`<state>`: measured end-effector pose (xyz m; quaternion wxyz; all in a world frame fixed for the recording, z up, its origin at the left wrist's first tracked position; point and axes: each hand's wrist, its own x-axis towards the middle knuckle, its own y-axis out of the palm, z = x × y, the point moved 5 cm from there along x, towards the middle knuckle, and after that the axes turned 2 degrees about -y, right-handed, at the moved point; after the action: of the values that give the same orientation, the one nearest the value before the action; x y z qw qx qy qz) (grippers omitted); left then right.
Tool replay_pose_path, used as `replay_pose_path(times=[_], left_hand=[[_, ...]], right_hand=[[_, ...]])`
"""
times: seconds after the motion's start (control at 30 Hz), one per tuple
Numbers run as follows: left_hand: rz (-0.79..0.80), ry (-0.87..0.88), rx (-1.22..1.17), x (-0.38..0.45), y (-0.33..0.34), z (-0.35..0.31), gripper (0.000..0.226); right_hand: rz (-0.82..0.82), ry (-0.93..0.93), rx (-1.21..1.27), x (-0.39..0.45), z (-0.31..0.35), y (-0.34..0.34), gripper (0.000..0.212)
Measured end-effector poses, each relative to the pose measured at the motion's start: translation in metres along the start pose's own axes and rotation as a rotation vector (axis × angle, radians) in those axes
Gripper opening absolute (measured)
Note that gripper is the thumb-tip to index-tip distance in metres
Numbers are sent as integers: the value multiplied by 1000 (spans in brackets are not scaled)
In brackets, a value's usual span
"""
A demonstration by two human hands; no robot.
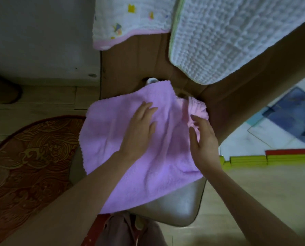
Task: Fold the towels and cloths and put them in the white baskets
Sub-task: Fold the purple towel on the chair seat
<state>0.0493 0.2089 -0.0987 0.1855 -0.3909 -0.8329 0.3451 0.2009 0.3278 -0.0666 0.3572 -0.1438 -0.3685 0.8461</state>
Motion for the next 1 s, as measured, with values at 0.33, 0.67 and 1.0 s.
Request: replay_pose_path(times=[0.33, 0.67, 1.0], left_hand=[[291, 322, 232, -20, 40, -34, 51], [383, 371, 426, -30, 57, -18, 60], [448, 133, 202, -25, 60, -24, 64]], right_hand=[[40, 433, 26, -104, -48, -10, 21], [13, 294, -142, -114, -38, 13, 25], [-372, 507, 148, -106, -39, -23, 8]])
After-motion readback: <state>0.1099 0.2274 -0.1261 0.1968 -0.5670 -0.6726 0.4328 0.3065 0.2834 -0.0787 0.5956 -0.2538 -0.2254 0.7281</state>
